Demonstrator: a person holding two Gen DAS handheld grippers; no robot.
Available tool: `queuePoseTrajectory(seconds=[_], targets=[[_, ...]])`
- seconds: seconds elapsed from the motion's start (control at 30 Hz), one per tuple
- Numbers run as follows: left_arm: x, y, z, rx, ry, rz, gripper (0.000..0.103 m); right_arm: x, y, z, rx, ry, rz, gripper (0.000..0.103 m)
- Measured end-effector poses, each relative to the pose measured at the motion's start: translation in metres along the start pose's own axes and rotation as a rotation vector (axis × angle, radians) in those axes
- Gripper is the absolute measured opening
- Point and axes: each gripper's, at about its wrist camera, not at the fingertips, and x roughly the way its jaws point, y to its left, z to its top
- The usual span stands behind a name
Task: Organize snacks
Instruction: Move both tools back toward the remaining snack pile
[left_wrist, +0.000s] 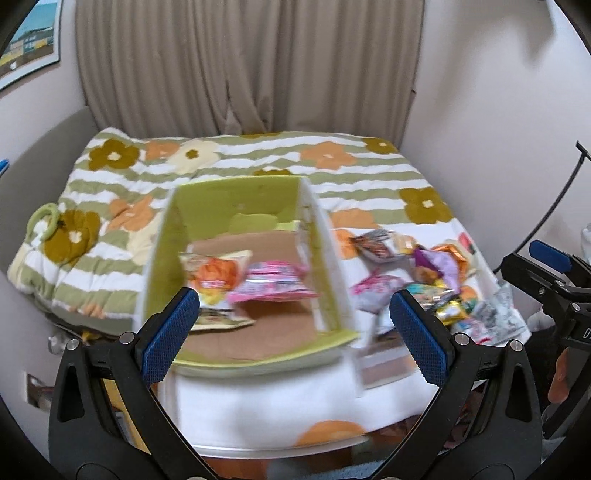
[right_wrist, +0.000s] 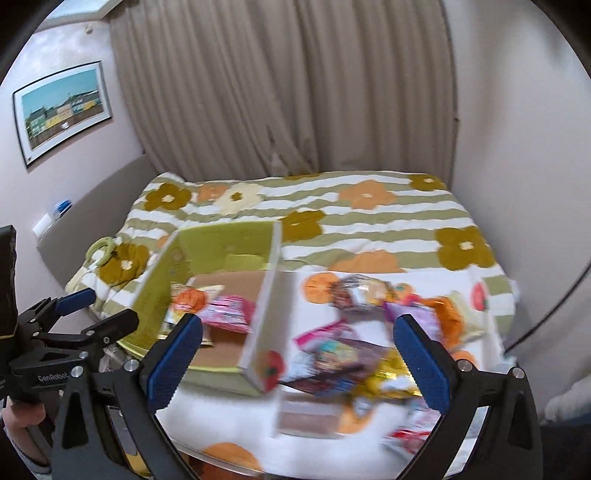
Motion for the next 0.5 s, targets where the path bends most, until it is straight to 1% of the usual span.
queuePoseTrajectory(seconds=[0.07, 0.13, 0.23, 0.27, 0.37, 0.43, 0.5], targets=[[0.000, -0.027, -0.003, -0.010, 0.000, -0.013, 0.102, -0.013, -0.026, -0.004, 0.010, -0.006, -0.027, 0.103], [-0.001, -0.046, -0.007, -0.017, -0.009, -0.030, 0.102, -0.027, -0.051, -0.008, 0.007, -0.013, -0.073, 0.103], [-0.001, -0.086, -0.015, -0.005, -0.012, -0.047, 0.102, -0.048, -0.088, -0.017, 0.012, -0.030, -0.124, 0.103], [0.000, -0.093, -0.017, -0.001, -0.009, -0.049, 0.102, -0.052, -0.097, -0.018, 0.015, -0.030, -0.133, 0.103], [0.007, -0.129, -0.028, 0.007, 0.017, -0.073, 0.102, -0.062, -0.130, -0.030, 0.035, -0.021, -0.151, 0.103], [0.013, -0.145, -0.034, 0.008, 0.035, -0.089, 0.102, -0.065, -0.147, -0.038, 0.042, -0.008, -0.160, 0.103], [0.025, -0.166, -0.043, 0.010, 0.072, -0.119, 0.102, -0.064, -0.163, -0.048, 0.041, 0.014, -0.170, 0.103]])
